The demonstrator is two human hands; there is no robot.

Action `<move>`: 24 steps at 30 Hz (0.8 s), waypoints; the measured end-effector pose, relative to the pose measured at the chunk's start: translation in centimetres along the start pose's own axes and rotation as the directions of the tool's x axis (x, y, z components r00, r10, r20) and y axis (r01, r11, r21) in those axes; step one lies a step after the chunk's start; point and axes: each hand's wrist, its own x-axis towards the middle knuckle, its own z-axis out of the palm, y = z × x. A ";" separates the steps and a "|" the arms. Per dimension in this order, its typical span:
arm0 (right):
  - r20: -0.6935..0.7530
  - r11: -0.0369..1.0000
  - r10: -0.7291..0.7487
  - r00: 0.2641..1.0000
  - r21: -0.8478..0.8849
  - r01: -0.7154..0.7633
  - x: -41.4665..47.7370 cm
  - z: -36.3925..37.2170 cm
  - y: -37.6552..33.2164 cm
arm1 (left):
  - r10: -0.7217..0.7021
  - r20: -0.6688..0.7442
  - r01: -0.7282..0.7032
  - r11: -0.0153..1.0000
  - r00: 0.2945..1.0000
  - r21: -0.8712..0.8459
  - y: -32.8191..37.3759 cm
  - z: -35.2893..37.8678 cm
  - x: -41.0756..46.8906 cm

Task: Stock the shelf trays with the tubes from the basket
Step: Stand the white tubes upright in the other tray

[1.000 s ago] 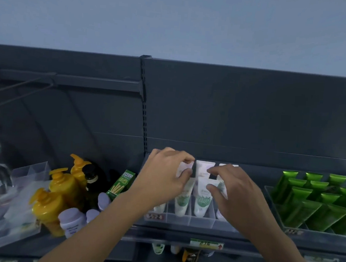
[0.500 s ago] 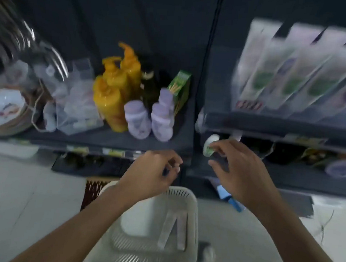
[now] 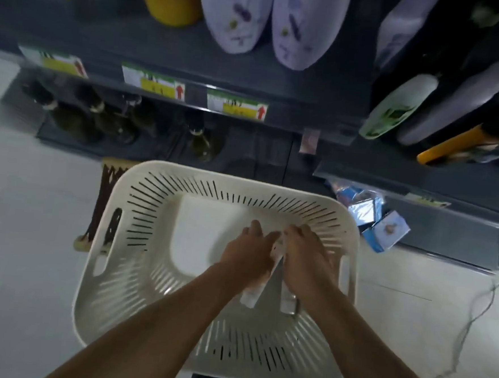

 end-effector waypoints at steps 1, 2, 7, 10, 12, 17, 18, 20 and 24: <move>0.042 0.999 0.035 0.998 -0.032 -0.033 0.7 0.9 -0.1 | -0.011 0.017 0.011 1.000 1.000 0.005 -0.4 0.8 0.4; 0.063 0.997 0.064 0.996 -0.052 -0.061 1.4 1.7 -0.1 | -0.014 0.036 0.013 1.000 0.999 0.018 -0.7 1.4 0.5; 0.149 0.969 0.201 0.968 -0.178 -0.174 4.5 4.3 0.3 | 0.016 0.044 -0.018 0.999 0.999 0.044 -1.6 2.2 0.6; 0.182 0.944 0.268 0.946 -0.247 -0.220 5.5 4.6 0.4 | 0.013 0.071 -0.019 0.996 0.997 0.088 -1.6 1.8 0.5; 0.174 0.945 0.249 0.953 -0.260 -0.200 5.9 5.2 0.8 | -0.020 0.079 0.012 0.995 0.997 0.102 -1.6 1.6 0.7; 0.161 0.963 0.151 0.975 -0.248 -0.108 5.9 5.1 1.9 | -0.135 0.048 0.133 0.990 0.990 0.041 -2.3 0.3 0.5; 0.150 0.958 0.164 0.975 -0.260 -0.121 5.8 4.7 1.7 | -0.154 0.047 0.153 0.988 0.987 0.018 -2.6 0.0 0.2; 0.151 0.963 0.137 0.979 -0.252 -0.096 5.3 3.9 0.9 | -0.187 0.029 0.188 0.981 0.982 -0.052 -3.5 -0.5 -0.5; 0.118 0.986 0.067 0.991 -0.157 -0.048 3.4 2.5 0.0 | -0.203 -0.031 0.198 0.972 0.979 -0.130 -4.4 -1.4 -2.0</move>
